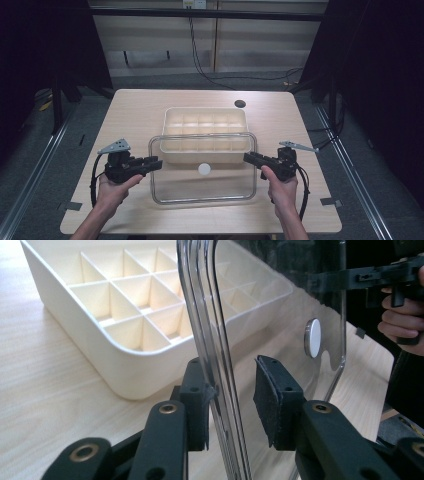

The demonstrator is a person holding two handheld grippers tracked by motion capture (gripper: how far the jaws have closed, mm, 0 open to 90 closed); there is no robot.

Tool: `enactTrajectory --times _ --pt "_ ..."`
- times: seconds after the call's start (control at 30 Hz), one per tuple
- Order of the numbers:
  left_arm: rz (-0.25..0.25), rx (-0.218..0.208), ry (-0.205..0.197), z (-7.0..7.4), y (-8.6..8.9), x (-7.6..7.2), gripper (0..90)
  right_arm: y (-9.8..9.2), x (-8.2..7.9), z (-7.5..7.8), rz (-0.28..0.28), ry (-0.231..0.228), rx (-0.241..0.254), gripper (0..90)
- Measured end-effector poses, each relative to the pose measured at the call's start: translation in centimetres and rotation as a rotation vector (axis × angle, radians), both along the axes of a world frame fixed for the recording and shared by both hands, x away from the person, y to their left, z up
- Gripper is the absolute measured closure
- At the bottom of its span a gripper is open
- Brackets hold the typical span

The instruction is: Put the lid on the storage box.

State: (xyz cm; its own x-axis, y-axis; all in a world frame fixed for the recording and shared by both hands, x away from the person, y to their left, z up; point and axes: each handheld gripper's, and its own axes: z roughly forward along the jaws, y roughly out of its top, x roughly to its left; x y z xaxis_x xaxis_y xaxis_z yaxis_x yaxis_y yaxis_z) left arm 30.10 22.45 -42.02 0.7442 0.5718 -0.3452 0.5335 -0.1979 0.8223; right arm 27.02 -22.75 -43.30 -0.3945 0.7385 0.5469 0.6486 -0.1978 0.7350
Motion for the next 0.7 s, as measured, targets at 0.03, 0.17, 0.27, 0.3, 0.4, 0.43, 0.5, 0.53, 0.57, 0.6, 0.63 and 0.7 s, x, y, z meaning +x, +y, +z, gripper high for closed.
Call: enactTrajectory --times 0.03,0.17,0.27,0.3,0.4,0.43,0.5,0.53,0.57,0.6,0.63,0.7 --pt "0.004 0.004 0.000 0.1 0.0 0.1 67.9 0.0 0.1 0.1 -0.001 0.004 0.004 62.0" --pt "0.009 0.004 -0.004 0.6 -0.1 0.4 68.1 0.1 0.5 0.5 0.008 0.001 -0.003 61.8" --pt "0.006 0.008 -0.008 1.0 -0.1 0.6 68.0 0.0 0.8 0.9 0.000 -0.009 0.000 61.8" --pt "0.009 0.001 -0.009 1.1 -0.1 0.7 68.1 -0.1 0.9 1.1 -0.001 -0.012 0.002 61.9" --pt "0.014 -0.006 -0.013 1.4 -0.1 1.0 68.1 0.0 1.2 1.6 -0.002 -0.022 0.006 62.1" --pt "0.016 -0.007 -0.010 1.4 -0.1 1.1 68.0 -0.1 1.4 2.0 -0.001 -0.029 0.003 62.6" --pt "0.017 -0.010 -0.009 1.5 -0.1 1.4 67.9 0.0 1.5 2.2 -0.003 -0.028 0.003 62.6" --pt "0.018 -0.012 -0.008 1.5 -0.1 1.5 67.9 0.0 1.6 2.3 -0.005 -0.031 0.001 62.7" --pt "0.020 -0.013 -0.009 1.6 -0.1 1.6 67.9 0.0 1.7 2.5 -0.006 -0.031 0.001 62.9" --pt "0.021 -0.013 -0.010 1.7 -0.2 1.7 67.8 0.0 1.8 2.6 -0.012 -0.030 0.002 63.0" --pt "0.021 -0.015 -0.014 1.9 -0.2 1.8 67.7 -0.1 1.9 2.7 -0.014 -0.027 0.003 63.1" --pt "0.024 -0.019 -0.016 2.1 -0.3 1.9 67.6 -0.2 2.1 2.8 -0.014 -0.028 0.012 63.4"
